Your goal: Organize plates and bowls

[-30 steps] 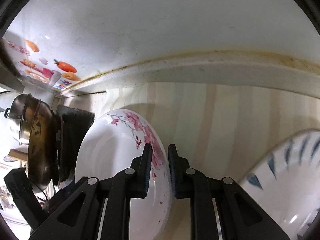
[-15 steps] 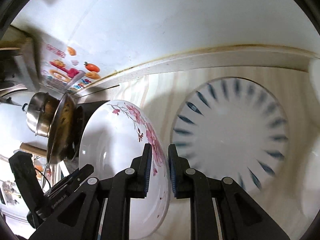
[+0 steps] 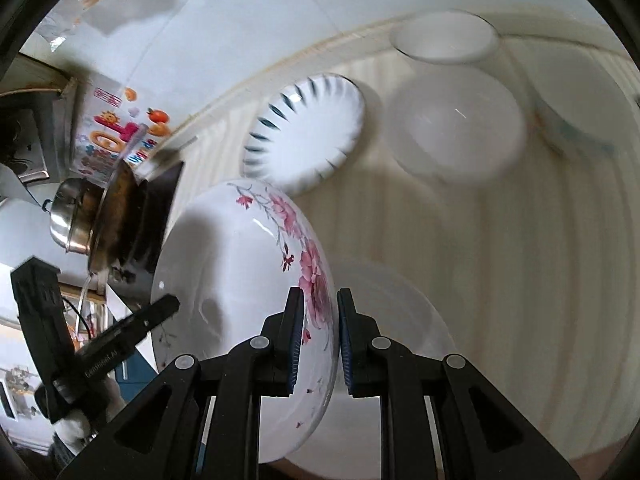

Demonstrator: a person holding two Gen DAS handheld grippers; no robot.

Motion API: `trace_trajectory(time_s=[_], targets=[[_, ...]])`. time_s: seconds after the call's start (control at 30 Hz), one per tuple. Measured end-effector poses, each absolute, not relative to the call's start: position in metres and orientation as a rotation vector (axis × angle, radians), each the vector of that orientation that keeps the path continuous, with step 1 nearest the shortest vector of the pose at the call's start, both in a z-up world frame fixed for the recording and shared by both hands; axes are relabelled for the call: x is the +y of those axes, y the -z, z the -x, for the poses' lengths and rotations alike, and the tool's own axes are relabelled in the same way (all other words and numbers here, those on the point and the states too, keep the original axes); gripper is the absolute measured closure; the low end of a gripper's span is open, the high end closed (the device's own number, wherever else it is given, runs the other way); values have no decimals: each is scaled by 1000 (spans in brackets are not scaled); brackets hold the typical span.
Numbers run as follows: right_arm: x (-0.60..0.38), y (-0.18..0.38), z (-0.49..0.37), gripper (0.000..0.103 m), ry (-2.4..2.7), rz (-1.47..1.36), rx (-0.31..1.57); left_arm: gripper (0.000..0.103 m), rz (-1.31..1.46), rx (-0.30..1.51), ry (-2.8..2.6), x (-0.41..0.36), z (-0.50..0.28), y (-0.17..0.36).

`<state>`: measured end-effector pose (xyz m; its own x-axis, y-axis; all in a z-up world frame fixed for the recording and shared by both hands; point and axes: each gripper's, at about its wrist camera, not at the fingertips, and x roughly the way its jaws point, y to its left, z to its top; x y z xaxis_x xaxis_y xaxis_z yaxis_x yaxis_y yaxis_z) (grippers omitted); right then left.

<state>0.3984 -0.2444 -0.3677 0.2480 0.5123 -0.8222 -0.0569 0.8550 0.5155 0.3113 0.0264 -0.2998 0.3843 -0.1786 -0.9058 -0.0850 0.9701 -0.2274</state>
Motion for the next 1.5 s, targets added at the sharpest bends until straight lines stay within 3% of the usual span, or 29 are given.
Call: trace_trajectory(time_s=[0.43, 1.5], targets=[[-286, 417, -352, 84, -349, -442, 1323, 74, 123, 1295, 65, -20, -301, 347], [-288, 416, -350, 82, -340, -392, 1399, 74, 34, 1342, 6, -46, -297, 358]])
